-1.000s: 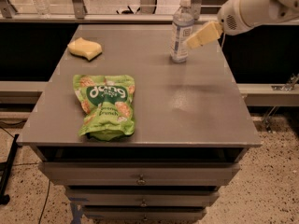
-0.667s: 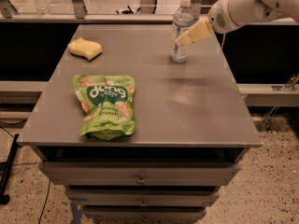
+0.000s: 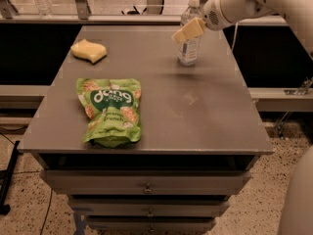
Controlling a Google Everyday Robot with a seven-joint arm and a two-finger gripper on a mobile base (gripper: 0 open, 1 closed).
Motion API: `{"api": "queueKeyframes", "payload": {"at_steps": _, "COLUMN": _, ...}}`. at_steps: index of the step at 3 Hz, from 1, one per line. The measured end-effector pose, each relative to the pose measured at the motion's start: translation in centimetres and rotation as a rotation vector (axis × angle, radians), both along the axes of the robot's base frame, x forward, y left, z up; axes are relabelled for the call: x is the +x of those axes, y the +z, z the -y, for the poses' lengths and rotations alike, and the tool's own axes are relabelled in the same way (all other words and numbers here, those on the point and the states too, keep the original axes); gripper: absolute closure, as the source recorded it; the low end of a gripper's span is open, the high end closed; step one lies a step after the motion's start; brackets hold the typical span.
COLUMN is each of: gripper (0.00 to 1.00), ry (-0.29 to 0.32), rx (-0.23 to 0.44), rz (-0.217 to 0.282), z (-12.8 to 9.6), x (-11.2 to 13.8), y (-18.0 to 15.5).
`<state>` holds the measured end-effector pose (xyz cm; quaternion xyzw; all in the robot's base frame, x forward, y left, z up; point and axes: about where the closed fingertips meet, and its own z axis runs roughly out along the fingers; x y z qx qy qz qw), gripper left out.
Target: Move blue plastic bottle near green rice chip bag
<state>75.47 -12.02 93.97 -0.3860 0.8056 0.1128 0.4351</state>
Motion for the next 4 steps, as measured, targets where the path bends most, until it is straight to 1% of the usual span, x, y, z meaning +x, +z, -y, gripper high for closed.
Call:
{"api": "queueKeyframes", "payload": {"at_steps": 1, "gripper": 0.31, "ry": 0.015, "rx": 0.006, "rz": -0.009, "z": -0.9, "x": 0.5, "y": -0.3}}
{"api": "queueKeyframes", "payload": {"at_steps": 2, "gripper": 0.63, "ry": 0.018, "rx": 0.005, "rz": -0.015, "z": -1.1, "x": 0.5, "y": -0.5}}
{"api": "queueKeyframes", "payload": {"at_steps": 3, "gripper": 0.86, "ry": 0.023, "rx": -0.004, "rz": -0.011, "z": -1.1, "x": 0.3, "y": -0.1}}
{"api": "queueKeyframes", "payload": {"at_steps": 4, "gripper": 1.0, "ry": 0.072, "rx": -0.032, "rz": 0.013, "z": -1.6, "x": -0.6, "y": 2.2}}
